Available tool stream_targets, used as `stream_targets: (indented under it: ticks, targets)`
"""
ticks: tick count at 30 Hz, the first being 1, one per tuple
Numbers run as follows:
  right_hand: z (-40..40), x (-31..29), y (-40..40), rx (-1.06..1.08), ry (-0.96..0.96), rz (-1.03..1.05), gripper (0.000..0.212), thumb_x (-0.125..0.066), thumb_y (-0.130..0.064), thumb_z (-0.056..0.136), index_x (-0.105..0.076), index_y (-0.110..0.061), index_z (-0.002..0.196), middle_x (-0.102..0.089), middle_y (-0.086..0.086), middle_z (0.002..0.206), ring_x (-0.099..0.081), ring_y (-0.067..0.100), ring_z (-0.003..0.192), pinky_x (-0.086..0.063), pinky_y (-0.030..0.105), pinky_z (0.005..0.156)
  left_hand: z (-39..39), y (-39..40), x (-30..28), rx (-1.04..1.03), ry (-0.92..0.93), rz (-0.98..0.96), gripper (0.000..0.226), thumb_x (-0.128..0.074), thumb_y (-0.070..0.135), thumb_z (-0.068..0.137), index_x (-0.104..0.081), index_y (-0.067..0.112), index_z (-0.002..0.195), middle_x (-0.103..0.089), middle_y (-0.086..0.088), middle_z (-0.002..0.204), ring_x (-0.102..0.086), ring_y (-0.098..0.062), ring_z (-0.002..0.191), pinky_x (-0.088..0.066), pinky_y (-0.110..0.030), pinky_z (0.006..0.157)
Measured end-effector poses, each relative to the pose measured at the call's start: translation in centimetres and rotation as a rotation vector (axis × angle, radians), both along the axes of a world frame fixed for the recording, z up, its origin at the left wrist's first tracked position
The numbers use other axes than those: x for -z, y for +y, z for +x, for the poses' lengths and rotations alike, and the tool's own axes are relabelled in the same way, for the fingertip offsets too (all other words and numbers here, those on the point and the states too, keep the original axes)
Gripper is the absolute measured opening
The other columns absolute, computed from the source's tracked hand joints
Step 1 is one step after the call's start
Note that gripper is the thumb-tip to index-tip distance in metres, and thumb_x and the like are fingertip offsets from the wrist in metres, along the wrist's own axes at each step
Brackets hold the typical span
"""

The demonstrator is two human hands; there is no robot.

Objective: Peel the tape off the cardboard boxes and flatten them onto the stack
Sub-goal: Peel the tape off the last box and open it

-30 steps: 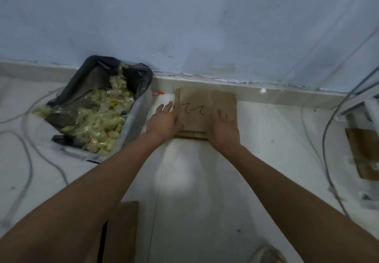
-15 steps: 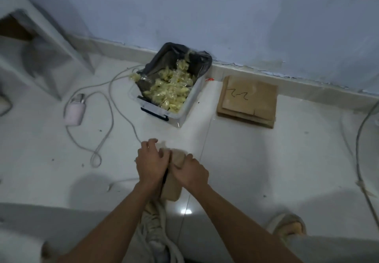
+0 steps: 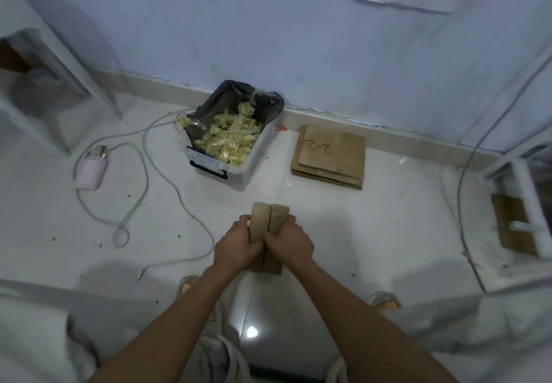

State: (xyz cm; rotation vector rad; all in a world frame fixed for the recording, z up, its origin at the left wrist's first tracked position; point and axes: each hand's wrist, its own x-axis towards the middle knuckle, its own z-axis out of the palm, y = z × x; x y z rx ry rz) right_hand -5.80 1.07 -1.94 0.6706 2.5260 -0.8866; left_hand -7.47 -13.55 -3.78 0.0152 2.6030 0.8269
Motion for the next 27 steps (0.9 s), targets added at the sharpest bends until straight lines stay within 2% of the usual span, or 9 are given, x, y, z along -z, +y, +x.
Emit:
stream_targets:
  ticks: [5, 8, 13, 15, 18, 21, 23, 25, 27]
  targets:
    - [0.0, -4.5, 6.9, 0.006, 0.037, 0.011, 0.054, -0.059, -0.046, 0.088, -0.045, -0.011, 0.126, -0.065, 0.007, 0.106, -0.067, 0.033, 0.1, -0.058, 0.043, 0.084, 1.3, 7.4, -3.5, -0.026, 0.073, 0.089, 0.072, -0.064, 0.073, 0.075, -0.042, 0.028, 0.127, -0.062, 0.008, 0.106, -0.065, -0.019, 0.087, -0.053, -0.036, 0.074]
    - [0.9, -6.2, 10.2, 0.036, 0.096, 0.012, 0.047, -0.045, -0.042, 0.092, -0.049, -0.014, 0.13, -0.067, 0.01, 0.109, -0.066, 0.035, 0.101, -0.056, 0.044, 0.085, 1.9, 9.9, -4.9, -0.05, 0.118, 0.088, 0.081, -0.066, 0.078, 0.071, -0.041, 0.03, 0.131, -0.06, 0.007, 0.11, -0.066, -0.021, 0.092, -0.055, -0.039, 0.076]
    - [4.4, -5.4, 12.5, 0.174, 0.238, -0.191, 0.038, -0.033, -0.042, 0.095, -0.06, -0.017, 0.104, -0.069, 0.01, 0.101, -0.065, 0.032, 0.095, -0.055, 0.048, 0.091, 1.6, 10.9, -6.0, 0.064, 0.174, 0.084, 0.044, -0.064, 0.039, 0.092, -0.051, 0.02, 0.13, -0.068, -0.003, 0.102, -0.064, -0.022, 0.081, -0.047, -0.031, 0.062]
    - [5.2, -5.1, 13.1, 0.199, 0.263, -0.177, 0.031, -0.037, -0.034, 0.103, -0.06, -0.014, 0.104, -0.069, 0.009, 0.1, -0.064, 0.031, 0.095, -0.053, 0.044, 0.089, 1.4, 10.2, -5.7, 0.052, 0.145, 0.178, 0.017, -0.055, 0.024, 0.098, -0.062, 0.013, 0.108, -0.069, -0.006, 0.09, -0.063, -0.025, 0.078, -0.044, -0.031, 0.059]
    - [5.5, -4.7, 13.9, 0.191, 0.235, -0.202, 0.026, -0.045, -0.031, 0.102, -0.059, -0.017, 0.119, -0.068, 0.005, 0.103, -0.065, 0.031, 0.096, -0.056, 0.044, 0.089, 1.4, 9.0, -4.9, 0.031, 0.091, 0.266, 0.024, -0.047, 0.016, 0.102, -0.061, 0.006, 0.085, -0.066, -0.009, 0.079, -0.063, -0.031, 0.077, -0.041, -0.032, 0.061]
    - [5.3, -4.8, 13.8, -0.006, 0.229, 0.157, 0.083, -0.064, -0.033, 0.094, -0.018, -0.024, 0.163, -0.054, 0.006, 0.131, -0.063, 0.029, 0.103, -0.058, 0.041, 0.077, 1.5, 8.7, -4.9, 0.111, 0.112, 0.222, 0.021, -0.046, 0.017, 0.105, -0.063, 0.012, 0.093, -0.067, -0.005, 0.085, -0.064, -0.022, 0.078, -0.044, -0.029, 0.061]
    - [5.1, -5.0, 13.2, -0.1, 0.256, 0.422, 0.106, -0.075, -0.032, 0.089, -0.003, -0.028, 0.166, -0.036, 0.012, 0.156, -0.054, 0.032, 0.125, -0.058, 0.042, 0.08, 1.5, 9.0, -4.9, 0.176, 0.144, 0.172, 0.018, -0.045, 0.018, 0.106, -0.063, 0.017, 0.099, -0.068, -0.003, 0.087, -0.064, -0.021, 0.077, -0.049, -0.032, 0.063]
    - [4.7, -5.1, 13.1, -0.172, 0.234, 0.571, 0.099, -0.08, -0.032, 0.088, -0.016, -0.029, 0.163, -0.032, 0.014, 0.162, -0.045, 0.033, 0.136, -0.053, 0.043, 0.094, 1.9, 9.2, -4.9, 0.259, 0.162, 0.114, 0.018, -0.045, 0.021, 0.107, -0.063, 0.018, 0.107, -0.07, -0.002, 0.09, -0.067, -0.02, 0.078, -0.057, -0.037, 0.07]
    - [4.5, -5.2, 13.3, -0.216, 0.24, 0.597, 0.077, -0.075, -0.032, 0.092, -0.034, -0.027, 0.156, -0.04, 0.014, 0.156, -0.048, 0.032, 0.132, -0.05, 0.042, 0.094, 2.3, 9.4, -4.8, 0.293, 0.174, 0.106, 0.019, -0.045, 0.022, 0.108, -0.062, 0.018, 0.113, -0.071, -0.002, 0.093, -0.067, -0.019, 0.079, -0.058, -0.036, 0.072]
